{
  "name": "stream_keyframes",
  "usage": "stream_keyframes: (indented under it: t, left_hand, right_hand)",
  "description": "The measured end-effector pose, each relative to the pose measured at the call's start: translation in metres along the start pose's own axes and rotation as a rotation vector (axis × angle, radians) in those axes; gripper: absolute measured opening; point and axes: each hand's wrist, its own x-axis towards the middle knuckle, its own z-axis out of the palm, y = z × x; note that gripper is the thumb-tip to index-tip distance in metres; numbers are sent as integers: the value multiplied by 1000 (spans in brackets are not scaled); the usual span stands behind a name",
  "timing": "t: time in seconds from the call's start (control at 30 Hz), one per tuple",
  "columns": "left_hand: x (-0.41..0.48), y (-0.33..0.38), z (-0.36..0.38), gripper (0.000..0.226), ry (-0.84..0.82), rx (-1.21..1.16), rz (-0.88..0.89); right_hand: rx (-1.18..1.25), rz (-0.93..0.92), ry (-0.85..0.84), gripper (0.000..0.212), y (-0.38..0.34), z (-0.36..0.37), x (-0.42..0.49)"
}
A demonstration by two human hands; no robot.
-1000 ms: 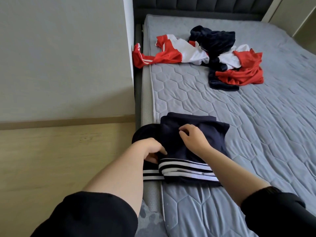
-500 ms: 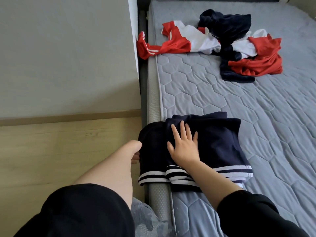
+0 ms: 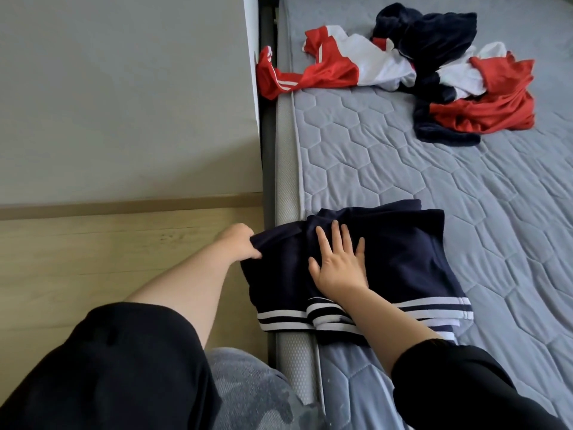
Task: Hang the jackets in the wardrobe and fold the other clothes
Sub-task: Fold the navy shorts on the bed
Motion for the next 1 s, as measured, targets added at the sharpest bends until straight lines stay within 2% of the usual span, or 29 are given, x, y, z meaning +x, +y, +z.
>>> stream_keyframes:
  t: [0.1, 0.2, 0.27, 0.33, 0.4, 0.47, 0.57, 0.67, 0.77, 0.83, 0.9, 0.93, 0.97, 1.0]
  left_hand:
    - [-7, -19, -10, 20, -41, 10, -59]
    - [-16, -23, -26, 18, -122, -120, -46]
    - [-25, -14, -39, 13, -228, -268, -67]
    - [-33, 4, -51, 20, -267, -424, -88]
    - [-41, 30, -63, 23, -290, -555, -106]
    - [-50, 65, -71, 15, -380, -686, -109]
    - [-71, 124, -76, 22, -511, -937, 6]
    - [-95, 170, -69, 35, -593, -1139, 137]
    - [-112, 193, -48, 28, -717, -1157, 226]
    - [-113, 195, -25, 28, -625, -1348, 233]
    - [-108, 189, 1, 29, -411, -1588, 159]
    - [-106, 185, 13, 27, -287, -1597, 94]
    - [-103, 182, 22, 24, -153, -1475, 28]
    - [-100, 179, 28, 24, -27, -1235, -25]
  right_hand:
    - [-9, 7, -13, 68, -1, -2, -1]
    - [-1, 8, -20, 67, -2, -5, -1]
    - [105, -1, -22, 67, 0, -10, -1]
    - [336, -1, -22, 65, 7, -18, -2]
    - [677, 53, -11, 56, 20, -30, -4]
    - [1019, 177, 9, 37, 37, -43, -9]
    - [1545, 372, -10, 20, 61, -56, -22]
    - [1869, 497, -75, 28, 81, -68, -34]
    - [2083, 574, -132, 48, 103, -81, -46]
    - [2182, 608, -107, 54, 119, -85, -53]
    - [2203, 647, -66, 54, 133, -86, -61]
    - [2189, 660, -56, 53, 138, -85, -64]
    - [2168, 670, -56, 52, 142, -85, -67]
    - [2147, 677, -62, 52, 145, -84, -70]
